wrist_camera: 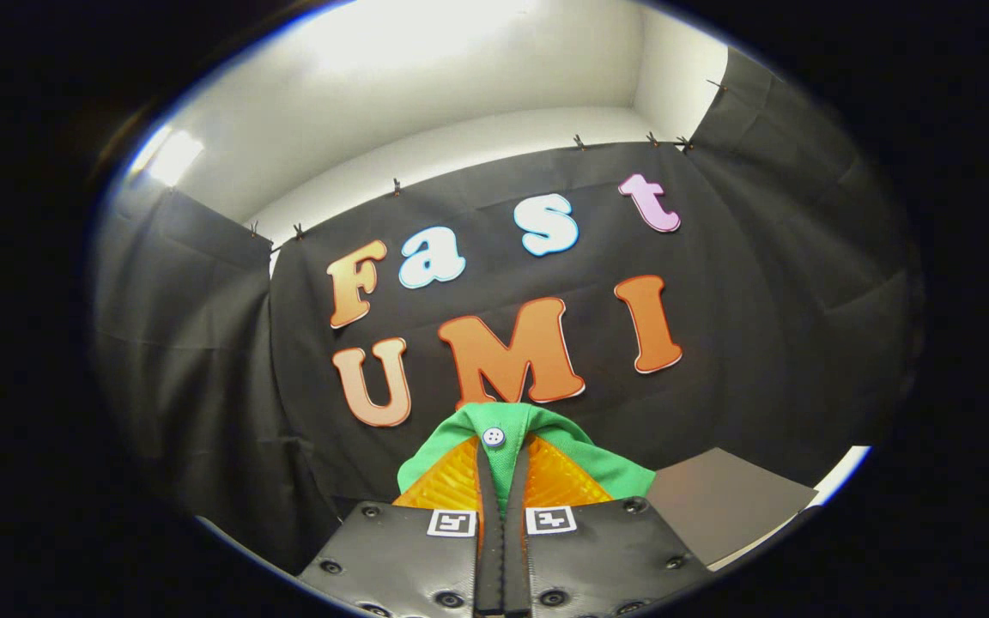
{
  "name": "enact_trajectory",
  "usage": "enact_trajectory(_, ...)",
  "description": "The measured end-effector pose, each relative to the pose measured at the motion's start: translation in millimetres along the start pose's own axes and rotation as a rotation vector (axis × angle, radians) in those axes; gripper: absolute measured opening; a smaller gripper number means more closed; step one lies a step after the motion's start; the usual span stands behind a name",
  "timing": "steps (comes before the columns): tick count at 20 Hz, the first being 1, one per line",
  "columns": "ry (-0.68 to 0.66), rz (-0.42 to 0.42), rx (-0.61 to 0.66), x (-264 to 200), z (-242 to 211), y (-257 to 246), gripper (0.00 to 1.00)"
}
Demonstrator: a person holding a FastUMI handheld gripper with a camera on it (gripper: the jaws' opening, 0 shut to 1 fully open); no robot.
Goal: Put the clothes into the washing machine and then close the washing machine lid.
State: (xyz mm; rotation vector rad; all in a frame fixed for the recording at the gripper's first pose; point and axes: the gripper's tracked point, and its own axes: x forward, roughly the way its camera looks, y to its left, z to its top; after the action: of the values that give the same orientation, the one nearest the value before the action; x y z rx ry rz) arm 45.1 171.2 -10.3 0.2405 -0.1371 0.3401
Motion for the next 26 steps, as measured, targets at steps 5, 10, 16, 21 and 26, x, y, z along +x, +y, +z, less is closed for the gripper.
enact_trajectory(5,-0.010,0.018,-0.016,6,9,63,0.08)
enact_trajectory(10,0.004,0.102,-0.005,20,-1,135,0.08)
enact_trajectory(16,0.073,0.189,-0.010,52,-49,202,0.08)
enact_trajectory(21,0.155,0.289,-0.003,85,-114,247,0.08)
enact_trajectory(26,0.264,0.363,-0.009,106,-197,261,0.08)
